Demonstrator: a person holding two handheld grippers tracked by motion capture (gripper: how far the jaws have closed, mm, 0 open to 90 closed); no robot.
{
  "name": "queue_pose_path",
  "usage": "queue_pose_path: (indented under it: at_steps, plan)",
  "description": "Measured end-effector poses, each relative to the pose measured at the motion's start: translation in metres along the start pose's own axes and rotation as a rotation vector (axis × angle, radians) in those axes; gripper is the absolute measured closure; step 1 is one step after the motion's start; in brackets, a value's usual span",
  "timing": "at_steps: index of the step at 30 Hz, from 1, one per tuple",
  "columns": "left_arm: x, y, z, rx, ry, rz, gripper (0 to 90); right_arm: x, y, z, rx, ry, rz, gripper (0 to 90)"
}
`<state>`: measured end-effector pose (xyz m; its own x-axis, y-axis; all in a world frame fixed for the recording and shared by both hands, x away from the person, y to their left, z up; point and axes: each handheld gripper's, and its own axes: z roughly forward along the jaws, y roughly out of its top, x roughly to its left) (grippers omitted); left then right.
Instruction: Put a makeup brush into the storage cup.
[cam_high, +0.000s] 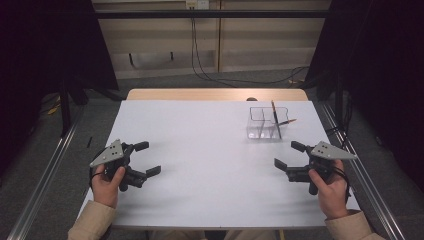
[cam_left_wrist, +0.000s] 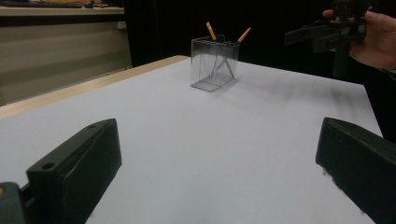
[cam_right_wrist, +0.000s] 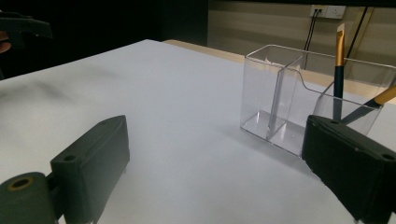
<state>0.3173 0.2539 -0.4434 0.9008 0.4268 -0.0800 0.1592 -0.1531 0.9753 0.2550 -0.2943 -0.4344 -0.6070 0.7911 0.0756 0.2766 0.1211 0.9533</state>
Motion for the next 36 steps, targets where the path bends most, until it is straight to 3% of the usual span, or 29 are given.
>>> queue_pose_path:
  at_steps: [22, 36]
  plan:
    - [0.0, 0.0, -0.001, 0.002, 0.001, 0.004, 0.0, -0.005, -0.011, -0.017, -0.007, -0.022, 0.026, 7.7]
    - [0.001, -0.001, -0.001, 0.002, 0.001, 0.004, 0.0, -0.006, -0.015, -0.032, -0.013, -0.025, -0.005, 7.7]
